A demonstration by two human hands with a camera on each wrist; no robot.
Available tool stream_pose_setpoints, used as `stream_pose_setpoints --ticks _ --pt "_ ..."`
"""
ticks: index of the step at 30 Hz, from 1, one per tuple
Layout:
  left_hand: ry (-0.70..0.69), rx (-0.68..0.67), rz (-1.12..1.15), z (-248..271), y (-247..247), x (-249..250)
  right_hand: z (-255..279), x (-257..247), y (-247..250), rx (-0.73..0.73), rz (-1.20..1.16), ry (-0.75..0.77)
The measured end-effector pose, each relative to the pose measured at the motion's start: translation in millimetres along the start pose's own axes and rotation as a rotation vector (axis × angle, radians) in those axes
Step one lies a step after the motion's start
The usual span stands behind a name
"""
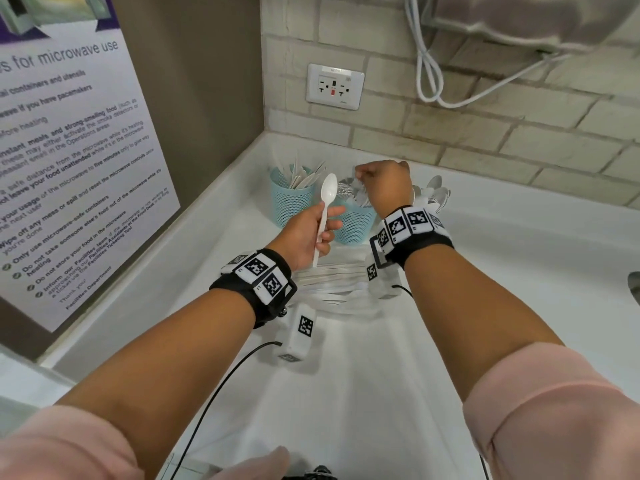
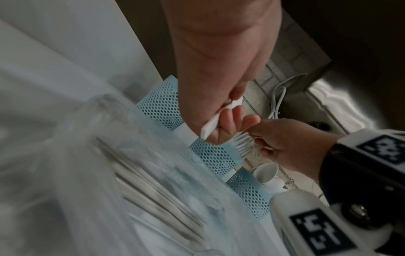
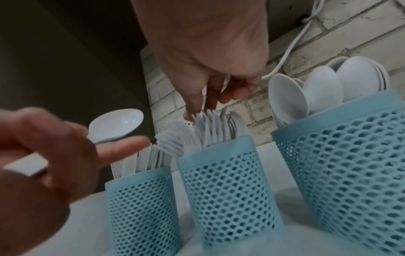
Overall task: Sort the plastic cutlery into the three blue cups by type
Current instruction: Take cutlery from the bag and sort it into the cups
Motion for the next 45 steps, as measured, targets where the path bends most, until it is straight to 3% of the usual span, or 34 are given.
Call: stream_pose_setpoints --ticks 3,5,7,9,12,14,16,19,22,26,29,33,36,40,45 --pt "-0.022 -0.008 -0.030 -1.2 -1.9 1.0 5.7 -3.6 -1.8 -0.079 0.268 0.031" --pt "-0.060 0.000 -0.066 -1.2 -4.8 3.9 10.1 -13.6 8.6 -0.006 0.270 0.084" --pt "-0.094 0.002 -0.087 -0.6 -9.7 6.9 13.5 -22.7 15.3 0.044 0.140 0.146" --pt "-0.119 -0.015 -0.096 -0.2 -17.8 9.1 16.8 -28.4 15.1 -0.014 -0.088 0.177" --pt "-0.140 -0.047 -0.122 1.2 -32.2 9.4 20.2 -27.5 16.8 -0.118 -0.338 0.140" --pt "-0.151 -0.063 -0.164 1.2 -39.3 7.3 18.6 -19.9 25.1 -0.111 -0.440 0.098" --pt "-0.149 -0.068 -0.235 0.9 -41.4 3.0 15.5 -8.2 45.3 -0.020 -0.454 0.043" --pt "-0.095 -0.019 -0.473 0.3 -32.9 -7.2 10.3 20.9 95.4 0.278 -0.429 -0.071" --pt "-0.039 -0.030 -0.955 -0.3 -25.7 -18.8 15.1 35.0 141.5 0.541 -0.321 -0.104" --pt "-0.033 -0.106 -1.527 0.0 -21.7 -32.5 26.0 36.4 159.9 0.645 -0.170 -0.067" --pt "-0.024 -0.154 -1.694 -0.3 -18.4 -39.7 27.2 40.2 145.4 0.601 -0.085 -0.043" --pt "-0.041 -0.162 -1.721 -0.3 -16.0 -40.4 27.7 39.7 121.1 0.508 0.027 0.011" --pt "-0.027 -0.173 -1.704 1.4 -13.3 -42.2 25.0 38.2 98.0 0.340 0.176 0.025" --pt "-0.016 -0.190 -1.732 2.2 -11.9 -42.7 26.9 54.3 62.1 0.070 0.372 -0.064" --pt "-0.021 -0.180 -1.750 2.6 -9.5 -42.0 31.5 59.3 46.9 -0.109 0.363 -0.186"
Point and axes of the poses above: each hand's wrist, its own z-axis away from the middle knuckle, its own y-axis out of the back of the hand, x = y × z, the point moved 7 cm from there along -z, towards the middle knuckle, and after that the axes turned 3 degrees about y, right-handed, at the moved point
